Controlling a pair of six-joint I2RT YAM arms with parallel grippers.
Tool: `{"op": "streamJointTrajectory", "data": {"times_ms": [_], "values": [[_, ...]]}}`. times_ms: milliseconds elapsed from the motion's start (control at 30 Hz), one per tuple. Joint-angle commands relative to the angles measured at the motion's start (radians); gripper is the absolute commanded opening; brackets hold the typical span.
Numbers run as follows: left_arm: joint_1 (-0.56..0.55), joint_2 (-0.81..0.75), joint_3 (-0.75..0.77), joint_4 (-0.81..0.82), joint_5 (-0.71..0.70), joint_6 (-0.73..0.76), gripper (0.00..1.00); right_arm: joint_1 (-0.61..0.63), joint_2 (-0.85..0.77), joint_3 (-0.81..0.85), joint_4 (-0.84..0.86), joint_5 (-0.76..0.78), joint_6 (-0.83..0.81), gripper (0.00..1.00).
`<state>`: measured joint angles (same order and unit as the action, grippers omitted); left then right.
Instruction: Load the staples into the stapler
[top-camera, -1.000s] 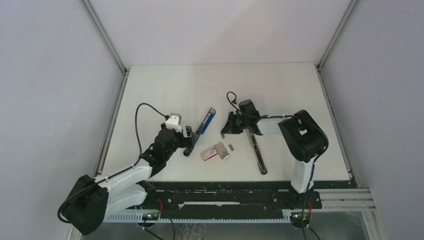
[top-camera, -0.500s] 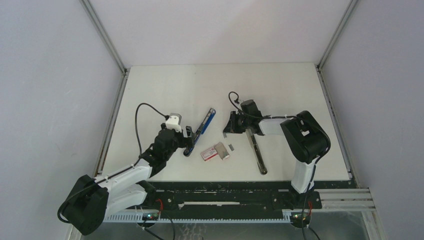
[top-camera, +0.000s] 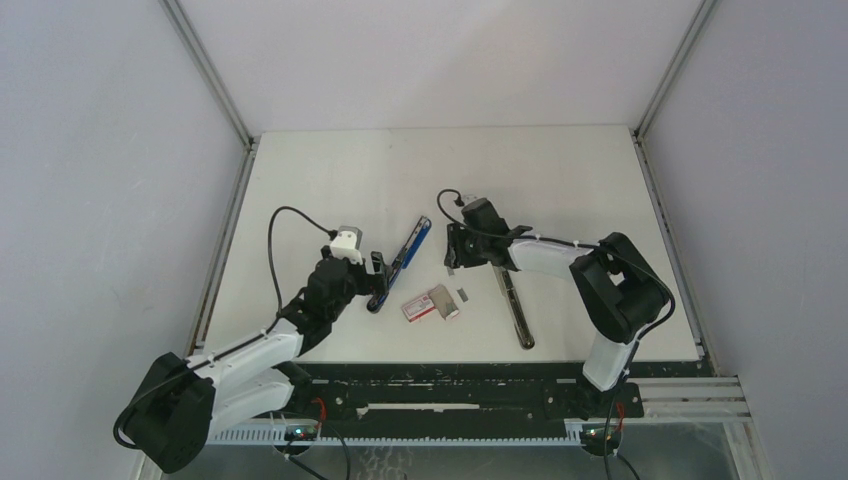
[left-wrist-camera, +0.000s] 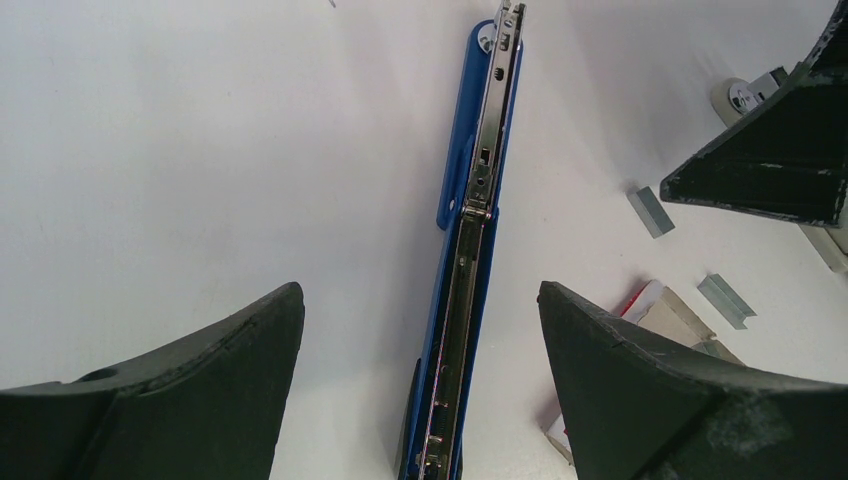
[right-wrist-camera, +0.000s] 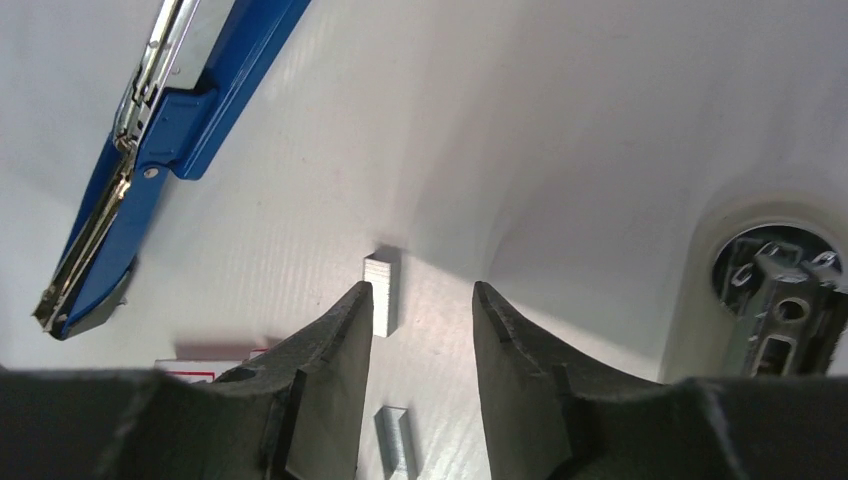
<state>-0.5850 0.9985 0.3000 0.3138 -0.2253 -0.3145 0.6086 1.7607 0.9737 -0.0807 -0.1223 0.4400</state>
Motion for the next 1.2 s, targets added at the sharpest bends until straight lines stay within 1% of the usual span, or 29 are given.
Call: {"op": "streamJointTrajectory", "data": {"times_ms": [0, 100, 267, 500, 600, 667, 833, 1033, 1167], "values": [[-0.003, -0.029, 0.021, 0.028, -0.006, -0.015, 0.91, 0.070, 0.021, 0.111, -0.092, 0.145, -0.043, 0.44], [-0.004, -0.030, 0.022, 0.028, -0.006, -0.014, 0.91, 0.099, 0.048, 0.150, -0.138, 0.205, -0.043, 0.46], [-0.003, -0.032, 0.022, 0.027, -0.006, -0.015, 0.91, 0.138, 0.081, 0.194, -0.195, 0.300, -0.050, 0.46], [-0.003, -0.032, 0.022, 0.027, -0.003, -0.015, 0.90, 0.157, 0.104, 0.214, -0.217, 0.334, -0.050, 0.43], [-0.004, -0.034, 0.021, 0.027, -0.004, -0.015, 0.91, 0.160, 0.115, 0.219, -0.218, 0.335, -0.050, 0.40], [-0.003, -0.036, 0.021, 0.027, -0.004, -0.015, 0.91, 0.162, 0.122, 0.225, -0.221, 0.340, -0.053, 0.35], [-0.004, -0.038, 0.020, 0.025, -0.005, -0.015, 0.91, 0.171, 0.138, 0.239, -0.230, 0.355, -0.064, 0.27], [-0.003, -0.038, 0.021, 0.025, -0.006, -0.015, 0.91, 0.180, 0.147, 0.245, -0.240, 0.361, -0.070, 0.25], [-0.004, -0.039, 0.021, 0.024, -0.007, -0.014, 0.91, 0.178, 0.143, 0.245, -0.242, 0.347, -0.067, 0.16]]}}
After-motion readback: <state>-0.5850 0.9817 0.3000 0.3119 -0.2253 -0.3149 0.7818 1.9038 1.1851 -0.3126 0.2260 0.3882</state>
